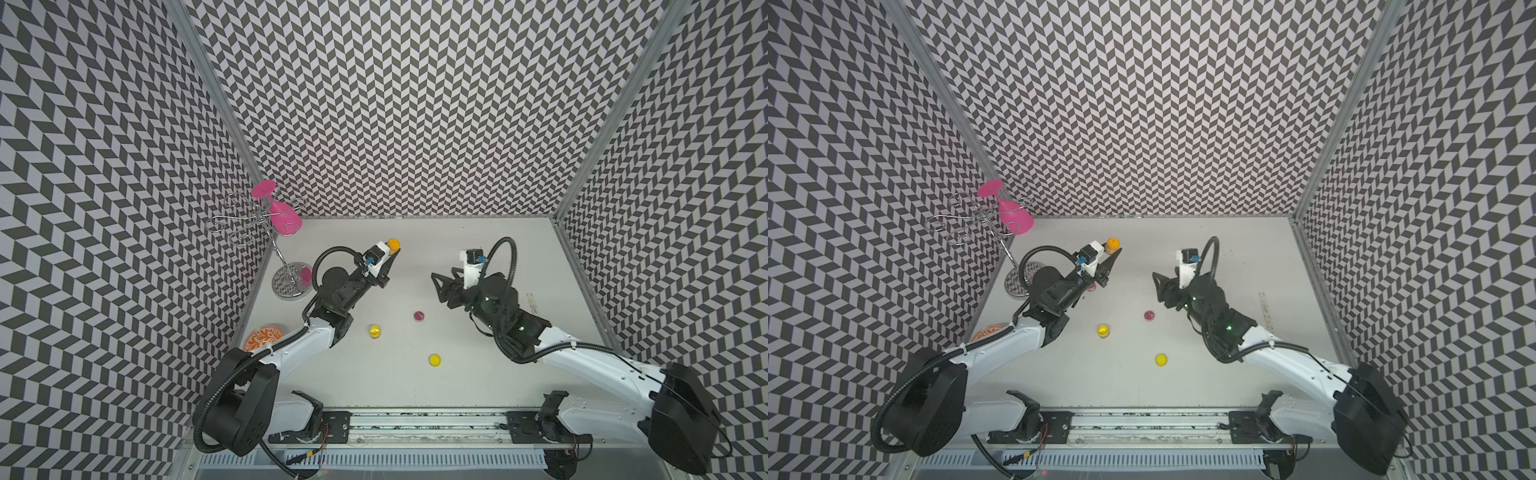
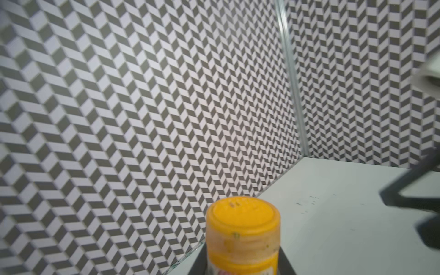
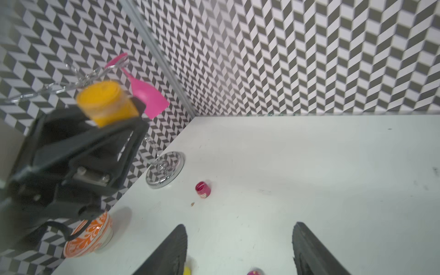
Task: Close the paint jar lid
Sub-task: Screw the lid onto the paint jar.
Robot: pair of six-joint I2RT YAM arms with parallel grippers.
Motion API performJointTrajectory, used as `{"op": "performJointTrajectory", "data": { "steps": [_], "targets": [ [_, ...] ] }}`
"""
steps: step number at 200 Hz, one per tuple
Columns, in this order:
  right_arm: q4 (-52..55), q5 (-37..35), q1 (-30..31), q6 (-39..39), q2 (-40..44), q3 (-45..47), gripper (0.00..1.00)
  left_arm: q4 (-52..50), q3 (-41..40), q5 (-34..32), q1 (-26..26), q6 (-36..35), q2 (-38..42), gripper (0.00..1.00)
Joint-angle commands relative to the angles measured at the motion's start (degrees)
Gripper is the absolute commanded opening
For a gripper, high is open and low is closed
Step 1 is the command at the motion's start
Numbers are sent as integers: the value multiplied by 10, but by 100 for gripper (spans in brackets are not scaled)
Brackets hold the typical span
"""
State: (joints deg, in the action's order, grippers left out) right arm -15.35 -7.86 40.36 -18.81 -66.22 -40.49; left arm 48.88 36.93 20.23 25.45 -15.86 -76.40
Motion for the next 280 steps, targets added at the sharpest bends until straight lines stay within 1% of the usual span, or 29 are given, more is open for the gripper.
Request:
{"op": "performJointTrajectory", "data": {
  "steps": [1,11,33,55,79,100,141,193,236,280],
  "targets": [
    [-73,131,-57,88,29,10,70,-21,28,175,-3,13,-21,27],
    [-79,182,-66,131,34,5,70,-30,39,233,-4,11,-34,27],
    [-81,279,-68,206,38,-8,69,-33,53,349,-4,11,-55,27],
    [-90,358,-68,241,38,-18,68,-25,55,407,-3,19,-63,27],
    [-99,422,-68,247,25,-29,66,-26,57,421,-1,18,-67,26],
    [-109,437,-68,237,2,-39,63,-27,58,421,0,17,-67,26],
    [-106,504,-66,234,-35,-68,61,-27,59,410,1,19,-67,26],
    [-91,498,-53,240,-59,-85,60,-27,59,403,1,19,-65,26],
    [-69,475,-38,250,-82,-104,53,-27,60,400,1,19,-64,26],
    [-73,456,-31,248,-92,-109,33,-28,60,396,1,19,-64,26]
  ]
}}
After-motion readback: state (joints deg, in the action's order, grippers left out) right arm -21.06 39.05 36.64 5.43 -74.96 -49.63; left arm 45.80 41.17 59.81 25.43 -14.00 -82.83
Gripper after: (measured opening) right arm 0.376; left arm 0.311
